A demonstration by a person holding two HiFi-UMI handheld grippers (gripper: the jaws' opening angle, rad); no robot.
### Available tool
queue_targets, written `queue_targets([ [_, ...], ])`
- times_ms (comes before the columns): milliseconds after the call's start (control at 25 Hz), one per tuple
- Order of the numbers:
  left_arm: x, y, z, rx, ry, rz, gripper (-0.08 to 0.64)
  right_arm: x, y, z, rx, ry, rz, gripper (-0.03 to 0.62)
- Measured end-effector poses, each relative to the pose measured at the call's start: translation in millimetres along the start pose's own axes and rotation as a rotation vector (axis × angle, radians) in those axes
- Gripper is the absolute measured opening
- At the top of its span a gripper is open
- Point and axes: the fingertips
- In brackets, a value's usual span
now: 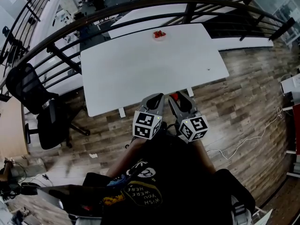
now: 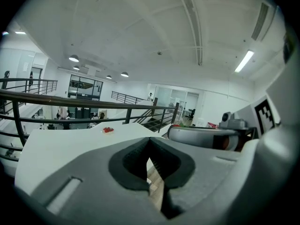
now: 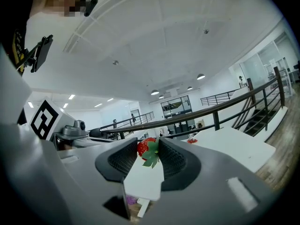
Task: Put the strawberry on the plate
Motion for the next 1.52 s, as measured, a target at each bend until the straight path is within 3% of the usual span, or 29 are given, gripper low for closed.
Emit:
queue_targets([
  [360,-22.3,62.9,24.2,0.015,0.028,0.011,0.0,-23.6,1.9,56.4,0.0,-0.009,0.035,0.147],
  [720,-14.4,91.5,31.0,-0.016,0.037,-0.019,0.0,-20.0,-2.9,101.3,0.003,0.031,0.039,0.147],
  [1520,-60.3,140.5,-43.2,0.029,0.025,-0.005,0.0,-40.7,81.1,124.4,0.044,0.027,0.02,0.147],
])
Point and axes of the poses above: the fingertips, and each gripper's own axes: y forward along the fingers, z to its right, x out of its underside, and after that the axes turned 10 degrees about -x, right-handed
